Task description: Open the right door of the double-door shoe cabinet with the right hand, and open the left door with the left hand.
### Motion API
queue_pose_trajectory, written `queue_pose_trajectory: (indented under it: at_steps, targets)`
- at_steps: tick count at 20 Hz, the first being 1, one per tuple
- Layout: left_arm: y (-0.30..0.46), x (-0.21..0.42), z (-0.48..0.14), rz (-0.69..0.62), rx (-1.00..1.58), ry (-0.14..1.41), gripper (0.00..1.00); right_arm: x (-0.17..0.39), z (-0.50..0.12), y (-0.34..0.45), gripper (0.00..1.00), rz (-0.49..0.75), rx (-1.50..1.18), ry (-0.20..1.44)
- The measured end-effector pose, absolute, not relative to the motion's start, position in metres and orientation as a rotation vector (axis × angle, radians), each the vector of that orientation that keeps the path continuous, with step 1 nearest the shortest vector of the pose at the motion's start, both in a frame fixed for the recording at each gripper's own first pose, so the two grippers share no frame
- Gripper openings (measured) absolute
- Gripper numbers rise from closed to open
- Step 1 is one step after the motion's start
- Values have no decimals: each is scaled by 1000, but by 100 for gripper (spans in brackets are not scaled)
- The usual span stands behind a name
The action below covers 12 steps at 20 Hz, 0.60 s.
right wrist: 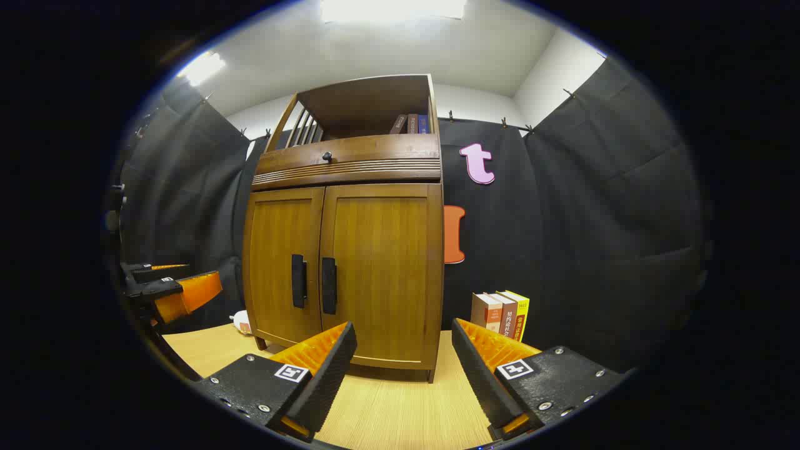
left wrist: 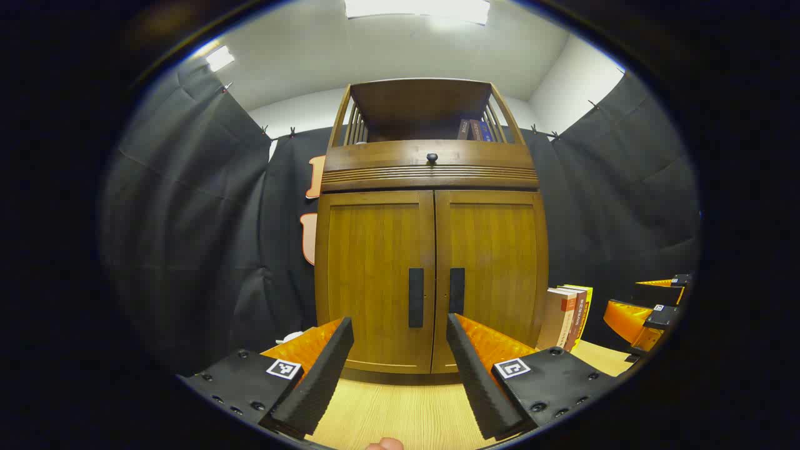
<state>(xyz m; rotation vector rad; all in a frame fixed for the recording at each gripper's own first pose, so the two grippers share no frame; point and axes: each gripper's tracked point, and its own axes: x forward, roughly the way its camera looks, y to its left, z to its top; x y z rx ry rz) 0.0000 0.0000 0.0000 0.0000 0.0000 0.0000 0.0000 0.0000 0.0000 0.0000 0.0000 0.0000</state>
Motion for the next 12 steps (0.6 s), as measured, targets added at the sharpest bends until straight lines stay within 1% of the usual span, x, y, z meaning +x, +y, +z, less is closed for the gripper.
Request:
queue_pose_trajectory:
  at_steps: [2,6,7,8,12]
  targets:
    - [1,1,0,2,-4,0,96,0,1,0,94,-3,-2,2]
    - [5,0,-1,11,-9,3,99,0,2,0,94,-6,3,-1]
    - [6,0,-2,13,-10,3,99,0,2,0,97,-6,0,-1]
    - [8,0,-2,16,-10,3,94,0,2,-1,94,-6,-3,-1]
    - [11,-2,-2,23,-13,2,94,-3,3,3,94,-4,-2,2]
